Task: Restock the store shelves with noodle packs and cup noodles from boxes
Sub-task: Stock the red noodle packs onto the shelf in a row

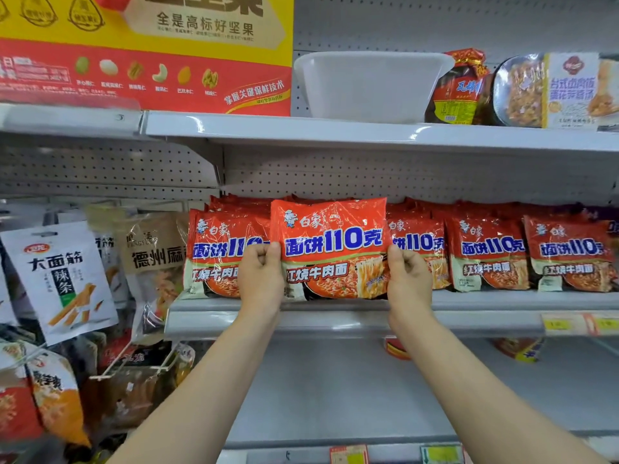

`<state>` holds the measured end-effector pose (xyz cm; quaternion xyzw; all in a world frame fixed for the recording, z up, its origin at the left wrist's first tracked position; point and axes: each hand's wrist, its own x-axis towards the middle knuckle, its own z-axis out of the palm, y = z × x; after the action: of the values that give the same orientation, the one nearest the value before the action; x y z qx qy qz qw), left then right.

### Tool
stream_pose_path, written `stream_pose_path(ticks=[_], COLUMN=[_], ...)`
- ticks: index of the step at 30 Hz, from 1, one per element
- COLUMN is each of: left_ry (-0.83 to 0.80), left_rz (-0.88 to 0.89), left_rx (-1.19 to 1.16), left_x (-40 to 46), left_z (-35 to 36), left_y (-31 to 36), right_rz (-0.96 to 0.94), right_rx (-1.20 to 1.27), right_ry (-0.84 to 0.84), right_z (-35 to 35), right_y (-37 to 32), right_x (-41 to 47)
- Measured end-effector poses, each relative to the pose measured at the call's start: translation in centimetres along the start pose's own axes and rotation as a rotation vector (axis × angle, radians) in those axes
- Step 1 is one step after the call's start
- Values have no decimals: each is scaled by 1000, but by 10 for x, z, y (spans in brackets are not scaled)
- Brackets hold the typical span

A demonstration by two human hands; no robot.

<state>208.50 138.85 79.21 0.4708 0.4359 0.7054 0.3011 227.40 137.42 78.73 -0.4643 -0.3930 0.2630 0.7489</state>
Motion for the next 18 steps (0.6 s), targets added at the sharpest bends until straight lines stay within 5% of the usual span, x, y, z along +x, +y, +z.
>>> stream_pose_path(ticks=[18], left_ry=[-87], left_rz=[-12], left_rx=[196], left_x=[29], left_z=[-8], left_y=[1], right_rz=[-122], right_rx=[-310], right_ry=[-13], right_z=[-10], right_y=[13], right_x=[33])
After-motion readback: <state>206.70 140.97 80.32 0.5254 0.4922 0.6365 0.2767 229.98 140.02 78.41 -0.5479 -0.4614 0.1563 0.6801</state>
